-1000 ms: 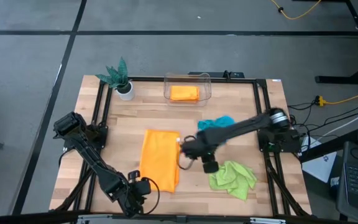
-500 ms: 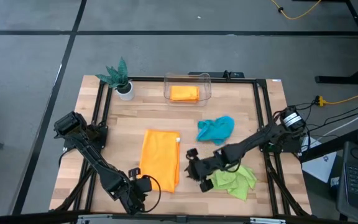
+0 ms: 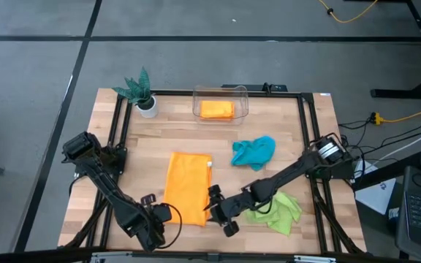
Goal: Fold microfiber towels
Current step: Fold the orange microfiber towel
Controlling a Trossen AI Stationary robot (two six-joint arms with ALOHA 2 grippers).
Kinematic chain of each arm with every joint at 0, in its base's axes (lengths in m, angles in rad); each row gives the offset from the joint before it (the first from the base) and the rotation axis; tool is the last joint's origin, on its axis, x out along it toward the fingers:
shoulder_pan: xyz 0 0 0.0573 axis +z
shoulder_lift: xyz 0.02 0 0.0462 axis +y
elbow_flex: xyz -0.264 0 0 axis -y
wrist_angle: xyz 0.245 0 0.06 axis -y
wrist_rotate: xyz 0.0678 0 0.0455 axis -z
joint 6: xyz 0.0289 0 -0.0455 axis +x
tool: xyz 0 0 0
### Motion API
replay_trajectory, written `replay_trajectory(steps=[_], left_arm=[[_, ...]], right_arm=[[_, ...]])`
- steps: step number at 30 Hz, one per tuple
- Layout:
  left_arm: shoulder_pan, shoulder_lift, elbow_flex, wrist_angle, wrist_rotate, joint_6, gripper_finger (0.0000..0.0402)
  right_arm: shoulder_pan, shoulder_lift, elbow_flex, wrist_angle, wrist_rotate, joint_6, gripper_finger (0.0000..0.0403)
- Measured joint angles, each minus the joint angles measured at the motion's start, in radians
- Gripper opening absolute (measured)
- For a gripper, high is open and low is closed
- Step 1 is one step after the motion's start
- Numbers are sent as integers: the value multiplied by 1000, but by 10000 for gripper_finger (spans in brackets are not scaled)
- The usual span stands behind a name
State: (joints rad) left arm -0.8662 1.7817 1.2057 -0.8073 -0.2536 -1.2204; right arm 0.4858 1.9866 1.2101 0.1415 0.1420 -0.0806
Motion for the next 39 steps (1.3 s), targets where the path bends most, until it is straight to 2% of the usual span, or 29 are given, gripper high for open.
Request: replay_trajectory(steps=[5, 8, 12, 24, 28, 32, 39], left_arm=[[-10, 0, 0, -1, -34, 0, 211], [-15, 0, -19, 19, -74, 41, 227], [-20, 0, -76, 86, -95, 121, 235], [-21, 0, -191, 271, -93, 149, 237], [-24, 6, -240, 368, -59, 200, 236], [-20, 18, -267, 382, -52, 165, 240], [-22, 21, -275, 386, -80, 162, 238]], right_arm=[[0, 71, 98, -42, -3, -28, 253], [0, 99, 127, -82, -5, -28, 277], [8, 139, 133, -78, -12, -27, 284], [9, 187, 134, -142, -11, 75, 284], [9, 187, 134, -148, -12, 79, 271], [10, 187, 134, -158, -12, 107, 243], [10, 187, 134, -175, -15, 188, 160]])
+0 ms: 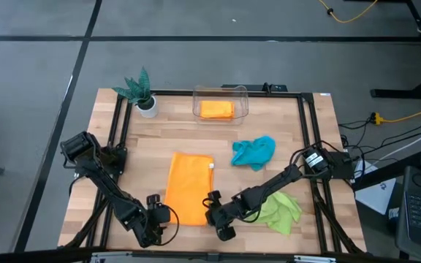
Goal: Fold microfiber towels
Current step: Fold the orange microfiber towel
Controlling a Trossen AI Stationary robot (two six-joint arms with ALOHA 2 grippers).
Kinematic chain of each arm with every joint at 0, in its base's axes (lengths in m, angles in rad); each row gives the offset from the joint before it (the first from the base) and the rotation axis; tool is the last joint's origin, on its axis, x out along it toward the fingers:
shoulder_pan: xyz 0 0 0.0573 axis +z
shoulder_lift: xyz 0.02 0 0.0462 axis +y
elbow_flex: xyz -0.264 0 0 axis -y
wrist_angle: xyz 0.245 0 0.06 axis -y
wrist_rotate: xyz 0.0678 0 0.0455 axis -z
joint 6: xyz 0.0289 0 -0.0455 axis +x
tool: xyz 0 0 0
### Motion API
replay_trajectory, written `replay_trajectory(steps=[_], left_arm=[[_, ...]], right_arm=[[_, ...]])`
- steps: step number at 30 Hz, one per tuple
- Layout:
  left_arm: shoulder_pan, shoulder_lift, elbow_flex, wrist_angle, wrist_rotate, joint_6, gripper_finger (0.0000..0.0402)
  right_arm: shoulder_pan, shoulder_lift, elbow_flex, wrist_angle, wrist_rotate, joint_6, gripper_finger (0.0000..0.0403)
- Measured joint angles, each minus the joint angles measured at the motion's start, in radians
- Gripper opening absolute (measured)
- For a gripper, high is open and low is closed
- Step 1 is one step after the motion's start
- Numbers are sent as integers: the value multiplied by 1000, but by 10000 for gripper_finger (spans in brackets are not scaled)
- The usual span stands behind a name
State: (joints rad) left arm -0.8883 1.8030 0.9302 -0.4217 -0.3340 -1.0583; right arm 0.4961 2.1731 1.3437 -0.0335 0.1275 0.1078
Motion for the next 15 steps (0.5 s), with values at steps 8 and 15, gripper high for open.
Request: replay_trajectory(steps=[8, 15], left_arm=[[-4, 13, -5, -4, -93, 40, 193], [-7, 15, -9, 53, -118, -14, 50]], right_arm=[[-2, -1, 0, -9, 11, 45, 54], [-2, -2, 0, -10, 15, 102, 12]])
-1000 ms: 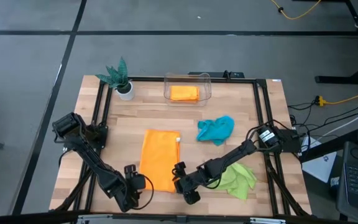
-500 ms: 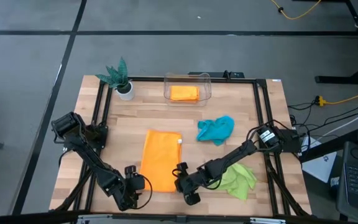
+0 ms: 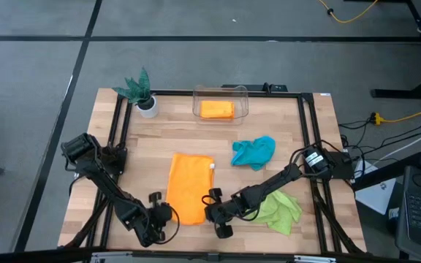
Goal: Fold microfiber towels
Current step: Fold the orange microfiber towel
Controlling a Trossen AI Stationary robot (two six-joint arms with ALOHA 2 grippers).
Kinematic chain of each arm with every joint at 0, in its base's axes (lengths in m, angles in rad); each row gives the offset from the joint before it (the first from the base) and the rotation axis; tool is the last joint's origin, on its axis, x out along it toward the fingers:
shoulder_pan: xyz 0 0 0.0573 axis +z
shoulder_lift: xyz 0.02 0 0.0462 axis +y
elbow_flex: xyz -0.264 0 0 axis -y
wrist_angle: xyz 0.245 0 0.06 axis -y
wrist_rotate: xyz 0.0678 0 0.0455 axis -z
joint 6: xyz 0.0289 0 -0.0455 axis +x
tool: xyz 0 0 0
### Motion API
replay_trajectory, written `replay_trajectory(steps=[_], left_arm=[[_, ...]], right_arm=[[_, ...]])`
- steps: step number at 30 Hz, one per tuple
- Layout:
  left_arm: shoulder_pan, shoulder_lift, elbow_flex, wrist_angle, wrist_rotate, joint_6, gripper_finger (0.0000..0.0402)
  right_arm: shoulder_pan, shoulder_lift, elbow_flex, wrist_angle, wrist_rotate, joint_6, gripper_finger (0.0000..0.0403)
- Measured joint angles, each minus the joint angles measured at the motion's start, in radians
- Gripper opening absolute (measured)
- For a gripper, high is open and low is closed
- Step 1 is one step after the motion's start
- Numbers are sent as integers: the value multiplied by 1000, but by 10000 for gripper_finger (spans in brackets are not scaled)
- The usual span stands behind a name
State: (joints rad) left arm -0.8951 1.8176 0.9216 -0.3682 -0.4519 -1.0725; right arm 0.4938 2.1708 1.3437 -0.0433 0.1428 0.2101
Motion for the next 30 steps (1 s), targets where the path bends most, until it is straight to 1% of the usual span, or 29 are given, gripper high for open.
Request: replay_trajectory(steps=[1, 2, 5, 8, 14, 18, 21, 24, 27, 30], left_arm=[[-3, 1, -1, 15, -3, 0, 27], [-6, 1, -1, 29, -10, 0, 14], [-18, 4, 19, 48, -20, 1, 6], [-27, 9, 61, 39, 6, 5, 2], [-35, 7, 235, -61, -4, 67, 1], [-33, 5, 377, -197, -12, 144, 0], [-26, 5, 489, -375, -16, 165, 0], [-20, 2, 584, -555, -37, 166, 0], [-1, 1, 607, -677, -25, 160, 0], [37, 1, 570, -715, 5, 160, 0]], right_arm=[[0, -3, -1, -4, 0, 17, 14], [1, -5, -1, -10, -1, 24, 14], [4, -17, -3, -18, -1, 50, 8], [21, -43, -5, -35, 1, 57, 6], [71, -132, -5, -64, 102, 77, 4], [99, -191, -3, -67, 175, 72, 3], [107, -228, -2, -86, 187, 70, 2], [109, -257, -2, -115, 259, 39, 2], [102, -266, -2, -140, 331, -7, 2], [72, -258, -2, -152, 339, -29, 2]])
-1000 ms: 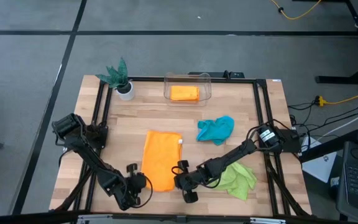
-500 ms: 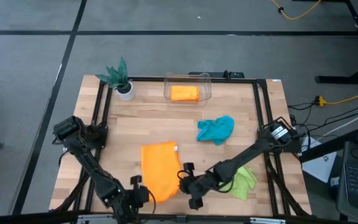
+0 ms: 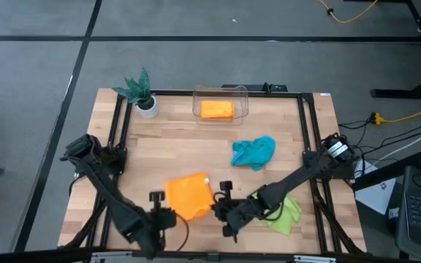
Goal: Fold microfiber towels
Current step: Fold the orange microfiber towel
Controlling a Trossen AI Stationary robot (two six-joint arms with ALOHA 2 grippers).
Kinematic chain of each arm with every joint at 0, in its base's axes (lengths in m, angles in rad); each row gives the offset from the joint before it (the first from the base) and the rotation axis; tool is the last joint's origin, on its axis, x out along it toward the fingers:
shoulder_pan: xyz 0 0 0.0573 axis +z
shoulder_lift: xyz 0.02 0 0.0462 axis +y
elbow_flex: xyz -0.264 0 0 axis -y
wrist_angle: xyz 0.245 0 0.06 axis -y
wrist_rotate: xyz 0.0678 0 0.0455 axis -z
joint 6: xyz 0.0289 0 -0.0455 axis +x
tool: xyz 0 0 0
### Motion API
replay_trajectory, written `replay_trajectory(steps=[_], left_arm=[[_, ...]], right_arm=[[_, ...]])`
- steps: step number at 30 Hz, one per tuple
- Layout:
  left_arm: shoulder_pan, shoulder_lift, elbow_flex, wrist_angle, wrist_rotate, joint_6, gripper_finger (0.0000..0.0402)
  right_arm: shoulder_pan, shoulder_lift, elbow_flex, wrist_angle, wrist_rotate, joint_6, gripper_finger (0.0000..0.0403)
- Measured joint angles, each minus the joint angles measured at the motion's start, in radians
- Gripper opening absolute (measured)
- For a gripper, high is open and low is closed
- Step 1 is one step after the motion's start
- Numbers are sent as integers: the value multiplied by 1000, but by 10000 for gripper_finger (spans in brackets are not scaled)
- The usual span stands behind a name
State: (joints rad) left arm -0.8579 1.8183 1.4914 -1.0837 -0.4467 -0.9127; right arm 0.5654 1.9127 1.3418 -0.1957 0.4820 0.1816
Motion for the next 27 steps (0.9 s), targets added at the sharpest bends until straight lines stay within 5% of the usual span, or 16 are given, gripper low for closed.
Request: replay_trajectory(steps=[17, 27], left_arm=[[187, 0, -244, -43, 88, 28, 3], [237, 0, -257, 6, 64, 86, 89]], right_arm=[[-215, 114, 0, 20, -5, 0, 11], [-234, 114, 0, 9, -39, 74, 53]])
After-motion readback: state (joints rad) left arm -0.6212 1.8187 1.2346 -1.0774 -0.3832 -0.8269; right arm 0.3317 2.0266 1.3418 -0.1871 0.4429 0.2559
